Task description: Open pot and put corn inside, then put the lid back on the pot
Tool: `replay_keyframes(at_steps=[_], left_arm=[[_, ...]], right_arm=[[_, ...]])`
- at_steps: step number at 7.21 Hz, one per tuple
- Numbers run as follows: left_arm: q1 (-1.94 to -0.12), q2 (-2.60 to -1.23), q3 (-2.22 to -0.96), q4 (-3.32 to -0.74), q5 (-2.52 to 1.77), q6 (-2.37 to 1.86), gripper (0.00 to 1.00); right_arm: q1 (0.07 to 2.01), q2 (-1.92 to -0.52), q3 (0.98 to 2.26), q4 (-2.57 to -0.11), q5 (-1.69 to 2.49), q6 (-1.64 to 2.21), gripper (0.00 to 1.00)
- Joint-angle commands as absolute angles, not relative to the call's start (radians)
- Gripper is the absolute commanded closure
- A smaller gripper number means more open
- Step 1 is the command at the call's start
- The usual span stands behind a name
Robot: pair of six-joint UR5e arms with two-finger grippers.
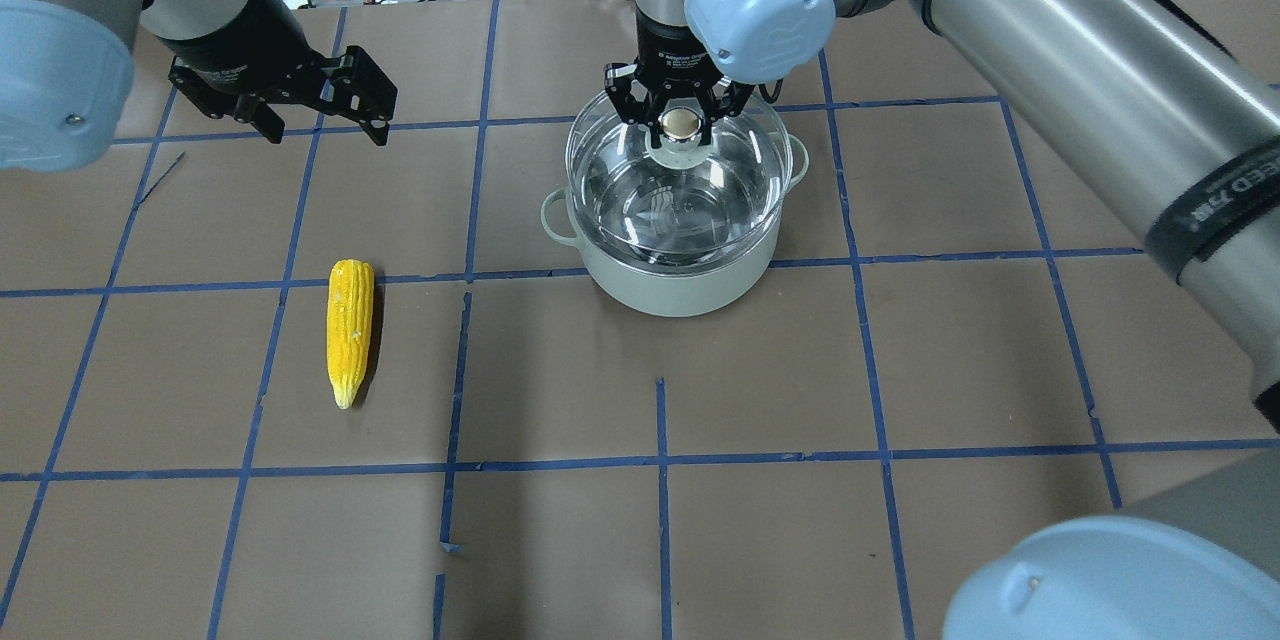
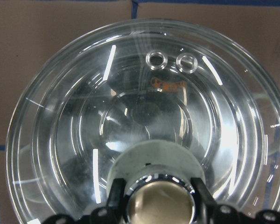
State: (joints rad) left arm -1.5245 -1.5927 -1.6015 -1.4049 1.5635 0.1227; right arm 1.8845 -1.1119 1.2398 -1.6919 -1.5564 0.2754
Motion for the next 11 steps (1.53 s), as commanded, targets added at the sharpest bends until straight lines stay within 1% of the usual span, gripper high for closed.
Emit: replay_keyframes(at_steps=[1, 2, 3, 4, 6, 7, 8, 9, 11], left_arm=[[-1.523, -1.591, -1.603, -1.407, 1.565, 0.124, 0.00], [-1.522, -1.592, -1.603, -1.407, 1.565, 0.124, 0.00], [-1.522, -1.591, -1.603, -1.407, 1.566, 0.124, 0.00], [-1.522, -1.591, -1.606, -1.407, 1.575, 0.124, 0.00], [-1.493, -1.589, -1.655, -1.390, 1.583, 0.238, 0.00], [-1.435, -1.583, -1.693, -1.387, 1.579, 0.292, 0.00], [-1.396, -1.583, -1.738, -1.355, 1.572, 0.316, 0.00], [-1.375, -1.601, -1.793, -1.288, 1.572, 0.330, 0.00], [-1.362, -1.676, -1.899, -1.038, 1.571, 0.315, 0.00]], right_arm=[[1.843, -1.155, 1.137, -1.521, -1.621, 0.192, 0.83], [1.757, -1.175, 1.134, -1.447, -1.670, 0.099, 0.87], [1.679, -1.207, 1.134, -1.409, -1.623, 0.054, 0.87], [1.631, -1.256, 1.137, -1.305, -1.614, -0.019, 0.87], [1.499, -1.350, 1.141, -1.258, -1.621, -0.112, 0.86], [1.464, -1.341, 1.146, -1.259, -1.611, -0.115, 0.86], [1.466, -1.359, 1.184, -1.264, -1.608, -0.142, 0.87], [1.466, -1.377, 1.265, -1.337, -1.606, -0.146, 0.87], [1.466, -1.422, 1.362, -1.445, -1.611, -0.147, 0.86]])
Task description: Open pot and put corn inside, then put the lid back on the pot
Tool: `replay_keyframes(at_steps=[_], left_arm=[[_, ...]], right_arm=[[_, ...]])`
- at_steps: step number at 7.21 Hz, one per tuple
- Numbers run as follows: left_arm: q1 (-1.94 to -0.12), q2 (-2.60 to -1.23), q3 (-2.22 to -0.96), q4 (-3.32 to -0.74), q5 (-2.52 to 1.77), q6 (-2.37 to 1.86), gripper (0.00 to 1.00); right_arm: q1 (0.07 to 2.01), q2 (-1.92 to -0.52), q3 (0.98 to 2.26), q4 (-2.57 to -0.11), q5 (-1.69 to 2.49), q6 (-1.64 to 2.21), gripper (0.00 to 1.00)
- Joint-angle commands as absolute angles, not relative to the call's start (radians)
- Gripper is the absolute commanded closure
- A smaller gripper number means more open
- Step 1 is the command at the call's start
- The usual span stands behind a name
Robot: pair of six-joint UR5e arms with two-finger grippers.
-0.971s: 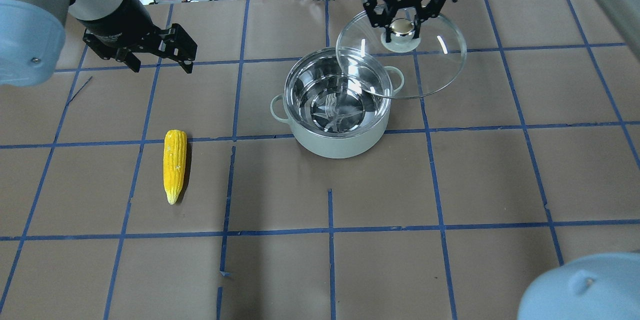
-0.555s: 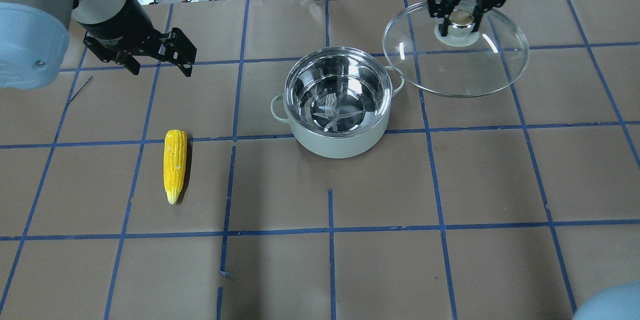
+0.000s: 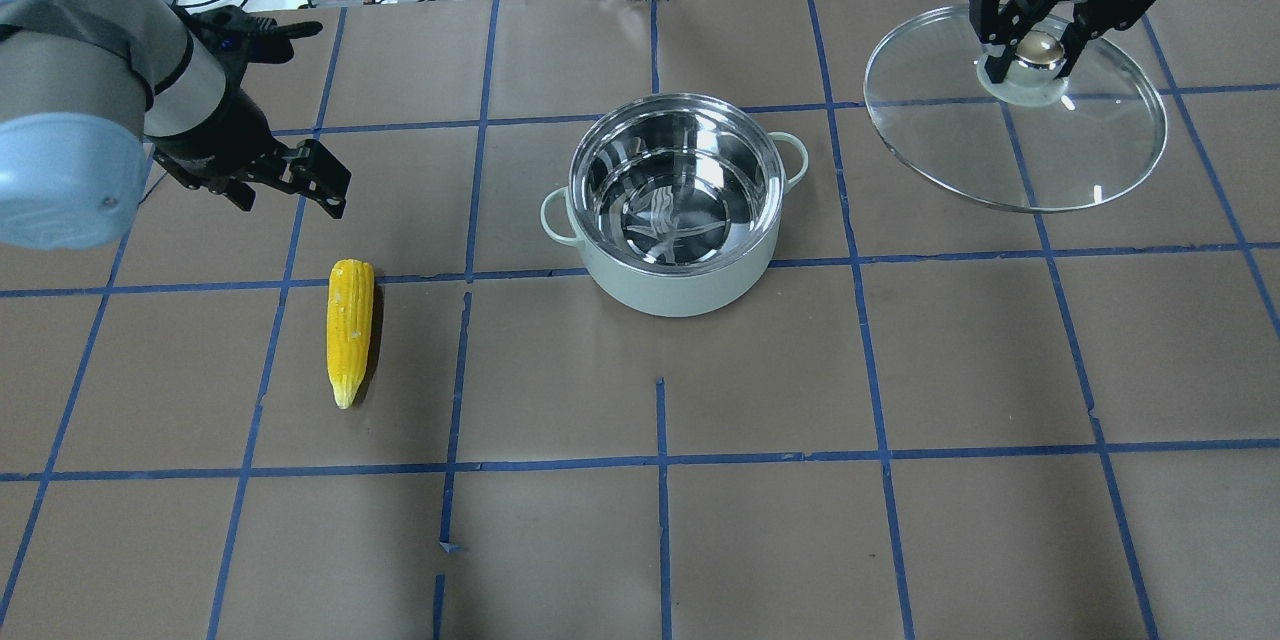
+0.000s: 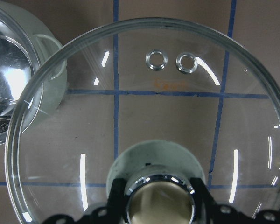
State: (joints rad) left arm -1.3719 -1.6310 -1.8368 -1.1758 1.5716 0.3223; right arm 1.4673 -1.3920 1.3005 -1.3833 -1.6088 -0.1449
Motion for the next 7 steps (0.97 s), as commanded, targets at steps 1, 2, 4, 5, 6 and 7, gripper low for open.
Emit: replay_keyframes(at_steps=[1, 2, 4, 5, 6, 7], left_arm=[[-1.358, -1.712, -1.919, -0.990, 1.575, 0.293, 0.00], [-1.333, -1.736, -1.924, -0.989, 1.577, 0.272, 0.00], [-1.290, -1.778, -1.946, -0.986, 1.571, 0.209, 0.00], [-1.292, -1.772, -1.971, -0.985, 1.571, 0.190, 0.00], [-1.298, -1.766, -2.011, -0.957, 1.571, 0.146, 0.00], [-1.302, -1.770, -2.051, -0.881, 1.572, 0.131, 0.00]], right_arm=[[1.459, -1.427, 1.380, -1.466, -1.612, -0.153, 0.86], [1.460, -1.430, 1.382, -1.474, -1.618, -0.175, 0.86], [1.462, -1.440, 1.384, -1.476, -1.603, -0.176, 0.86], [1.462, -1.442, 1.388, -1.476, -1.605, -0.175, 0.86], [1.462, -1.442, 1.388, -1.476, -1.605, -0.176, 0.86], [1.462, -1.442, 1.388, -1.476, -1.602, -0.175, 0.86]])
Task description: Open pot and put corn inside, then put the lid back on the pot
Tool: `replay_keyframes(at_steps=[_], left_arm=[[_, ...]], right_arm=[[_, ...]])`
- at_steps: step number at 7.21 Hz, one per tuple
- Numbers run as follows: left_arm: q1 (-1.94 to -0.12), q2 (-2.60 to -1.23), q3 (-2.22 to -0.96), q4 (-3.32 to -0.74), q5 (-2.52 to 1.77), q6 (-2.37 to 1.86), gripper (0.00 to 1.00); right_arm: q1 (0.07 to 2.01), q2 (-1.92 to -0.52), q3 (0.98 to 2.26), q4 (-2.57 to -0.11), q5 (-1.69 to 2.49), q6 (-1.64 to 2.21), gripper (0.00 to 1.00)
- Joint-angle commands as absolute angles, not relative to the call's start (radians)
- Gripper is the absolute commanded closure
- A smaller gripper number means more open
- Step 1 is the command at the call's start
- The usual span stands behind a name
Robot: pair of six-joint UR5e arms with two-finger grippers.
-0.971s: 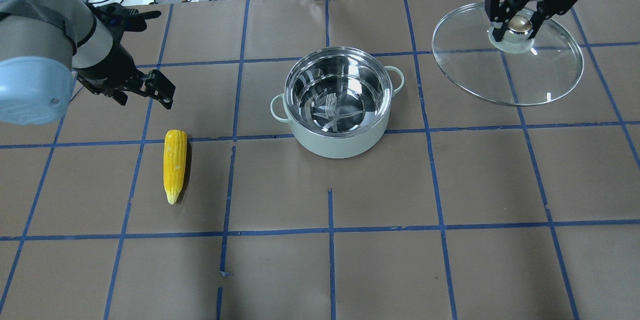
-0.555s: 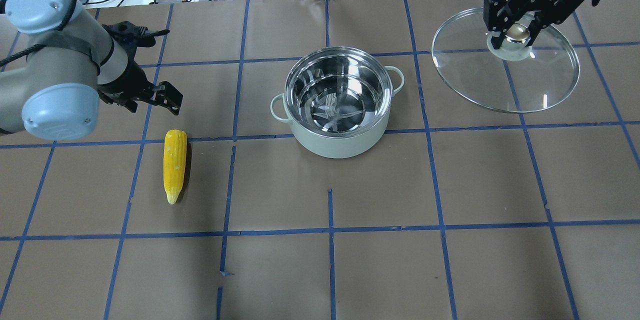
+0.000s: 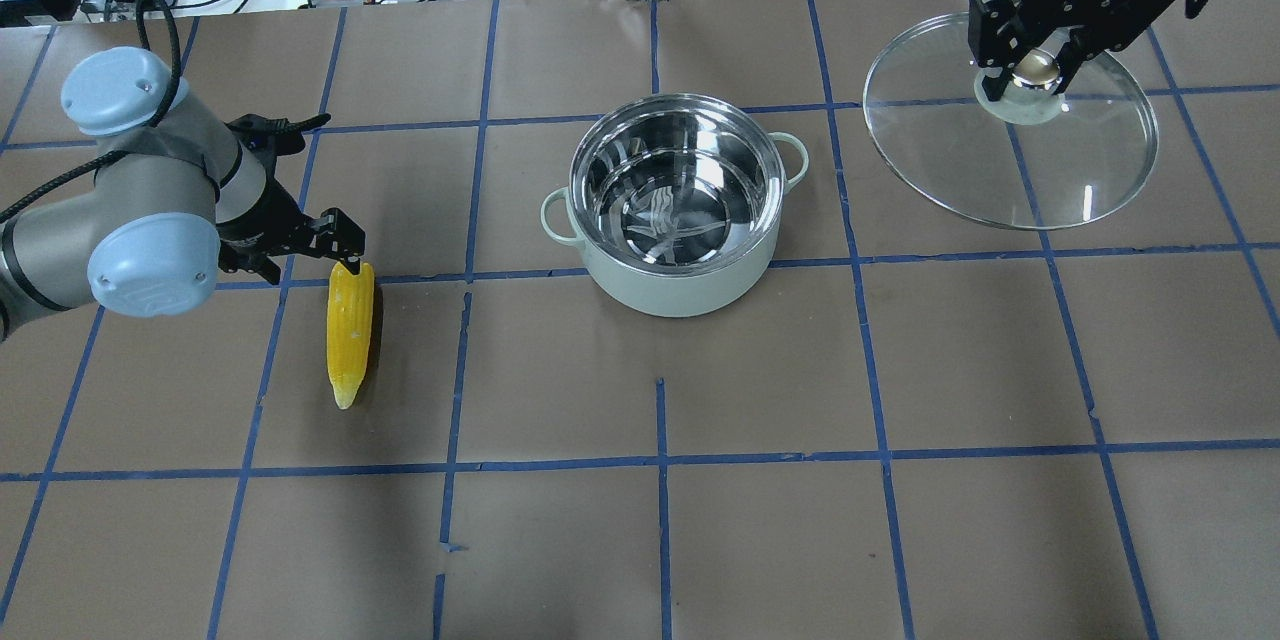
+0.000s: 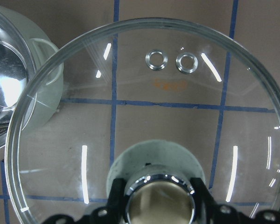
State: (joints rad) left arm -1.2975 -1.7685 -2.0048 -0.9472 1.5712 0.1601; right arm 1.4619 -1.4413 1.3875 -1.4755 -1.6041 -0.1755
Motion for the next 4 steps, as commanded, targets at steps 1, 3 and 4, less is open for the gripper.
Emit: replay_keyframes(at_steps=[1, 3, 4], left_arm=[[-1.302, -1.790, -2.090, -0.821, 1.572, 0.121, 0.00], [-1.296, -1.810, -2.118, -0.749, 1.574, 0.138, 0.00], [-1.296, -1.850, -2.114, -0.702, 1.572, 0.140, 0.00]], right_arm=[[1.462, -1.442, 1.388, -1.476, -1.601, -0.176, 0.86], [1.462, -1.443, 1.388, -1.476, -1.600, -0.176, 0.86], [1.462, -1.442, 1.388, -1.476, -1.600, -0.175, 0.86]])
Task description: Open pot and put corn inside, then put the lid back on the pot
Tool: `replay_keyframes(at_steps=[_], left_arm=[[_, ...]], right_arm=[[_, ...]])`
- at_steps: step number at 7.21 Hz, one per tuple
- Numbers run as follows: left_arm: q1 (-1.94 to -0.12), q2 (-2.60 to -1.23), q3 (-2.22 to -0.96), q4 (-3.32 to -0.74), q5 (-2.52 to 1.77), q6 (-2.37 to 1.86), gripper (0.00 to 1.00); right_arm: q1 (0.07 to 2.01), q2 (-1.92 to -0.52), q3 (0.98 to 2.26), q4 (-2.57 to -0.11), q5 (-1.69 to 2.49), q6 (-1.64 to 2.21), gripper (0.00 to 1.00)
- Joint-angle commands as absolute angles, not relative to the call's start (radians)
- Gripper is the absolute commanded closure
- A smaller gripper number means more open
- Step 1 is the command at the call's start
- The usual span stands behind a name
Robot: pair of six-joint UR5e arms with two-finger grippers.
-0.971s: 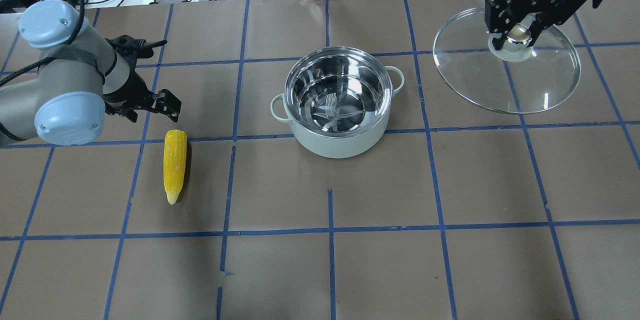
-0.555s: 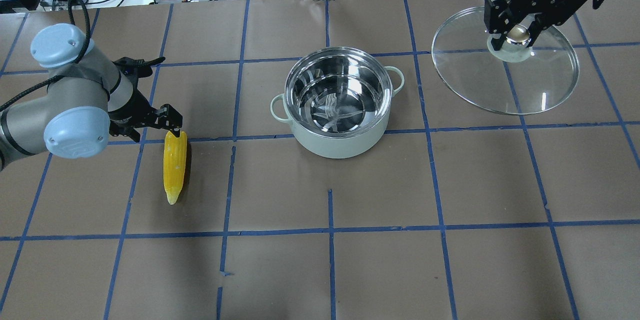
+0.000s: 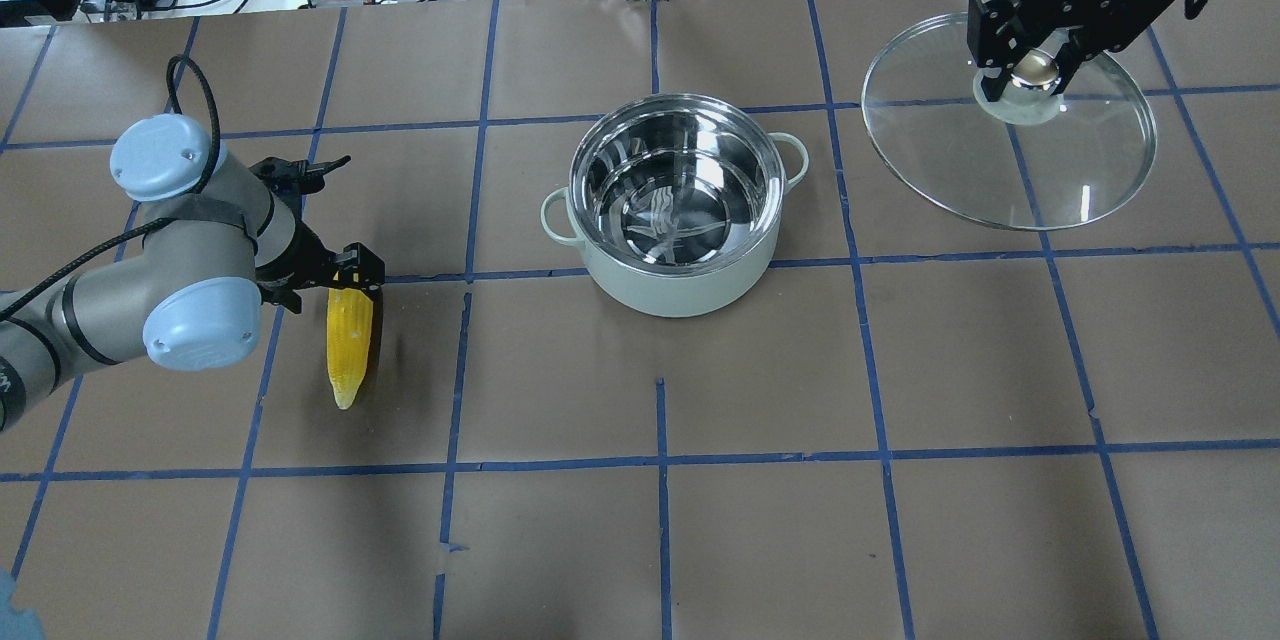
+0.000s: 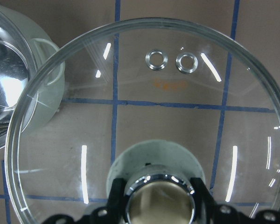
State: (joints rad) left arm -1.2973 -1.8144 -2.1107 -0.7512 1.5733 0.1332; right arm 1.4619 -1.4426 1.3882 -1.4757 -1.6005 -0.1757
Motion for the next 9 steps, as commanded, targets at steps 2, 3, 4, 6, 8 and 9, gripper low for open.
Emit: replay_keyframes(at_steps=[2, 3, 4, 6, 8, 9], left_arm=[[-1.301, -1.879, -2.118, -0.644, 1.571, 0.137, 0.00], [-1.301, -1.881, -2.115, -0.638, 1.571, 0.138, 0.18], [-1.301, -1.881, -2.115, -0.635, 1.571, 0.135, 0.43], [-1.304, -1.862, -2.111, -0.635, 1.577, 0.124, 0.64], [-1.310, -1.795, -2.047, -0.748, 1.582, 0.095, 0.66], [-1.350, -1.723, -1.972, -0.931, 1.583, 0.054, 0.68]], right_arm=[[1.462, -1.443, 1.388, -1.476, -1.600, -0.176, 0.86], [1.462, -1.443, 1.388, -1.476, -1.600, -0.176, 0.86], [1.462, -1.443, 1.388, -1.476, -1.600, -0.175, 0.86], [1.462, -1.443, 1.388, -1.476, -1.600, -0.175, 0.86], [1.462, -1.443, 1.388, -1.476, -1.600, -0.176, 0.86], [1.462, -1.442, 1.388, -1.476, -1.600, -0.176, 0.86]])
